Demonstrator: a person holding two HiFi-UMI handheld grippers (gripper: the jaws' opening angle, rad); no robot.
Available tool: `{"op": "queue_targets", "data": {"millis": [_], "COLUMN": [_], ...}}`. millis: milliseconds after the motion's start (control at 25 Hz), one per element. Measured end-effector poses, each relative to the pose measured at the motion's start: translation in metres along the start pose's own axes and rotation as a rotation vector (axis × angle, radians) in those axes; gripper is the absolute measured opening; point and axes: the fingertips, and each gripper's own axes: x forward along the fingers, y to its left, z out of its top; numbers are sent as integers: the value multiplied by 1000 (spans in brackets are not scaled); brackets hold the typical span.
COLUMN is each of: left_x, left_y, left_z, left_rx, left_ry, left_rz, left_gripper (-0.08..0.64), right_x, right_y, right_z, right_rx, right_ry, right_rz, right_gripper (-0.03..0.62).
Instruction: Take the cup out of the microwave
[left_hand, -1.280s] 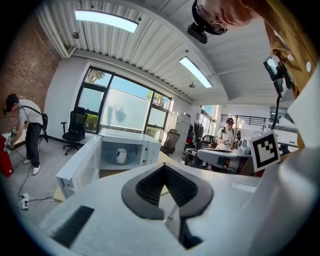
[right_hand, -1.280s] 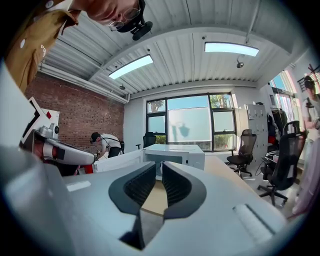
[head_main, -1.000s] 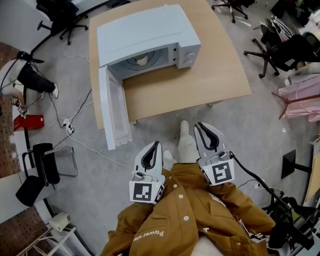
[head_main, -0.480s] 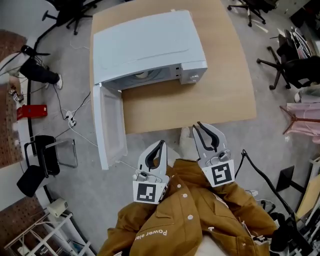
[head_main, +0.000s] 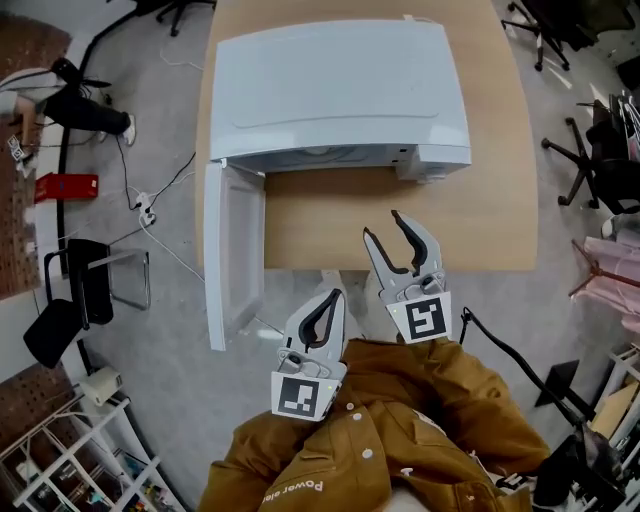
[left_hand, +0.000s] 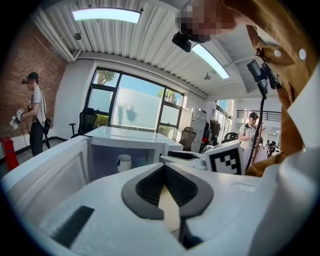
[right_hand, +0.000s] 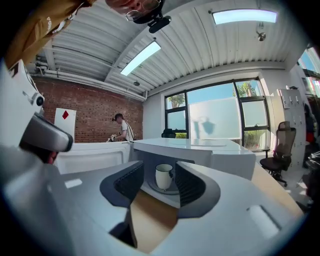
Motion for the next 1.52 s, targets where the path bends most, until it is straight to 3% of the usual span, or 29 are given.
{"op": "queue_targets", "data": {"millis": [400,720,1080,1160,1360,1520], "left_x": [-7,11,33,37,43,46], "left_y": [38,84,125,130,138,138], "left_z": [-30,-24,-17,-15,-17,-12], "left_rx": [-63,-72,-63,-65,-47,-81], "left_ry": [52,-3,-59,-67,-74,-79], "left_rz": [50,123,201,205,207,220], "left_gripper": [-2,-2,0,54,69,69], "right_x": [107,177,214,218,228,235], "right_y": [7,3,-9,-8,-5,-7], "right_z": [-63,-90,-108,-109,-112,-111], "right_rx": [-50,-31,-14,-16,-19,-12], "right_ry": [-7,25,51,49,53,48], "right_rz": [9,-8,-36,-28,-12,-18], "right_gripper": [315,374,402,403,411,411]}}
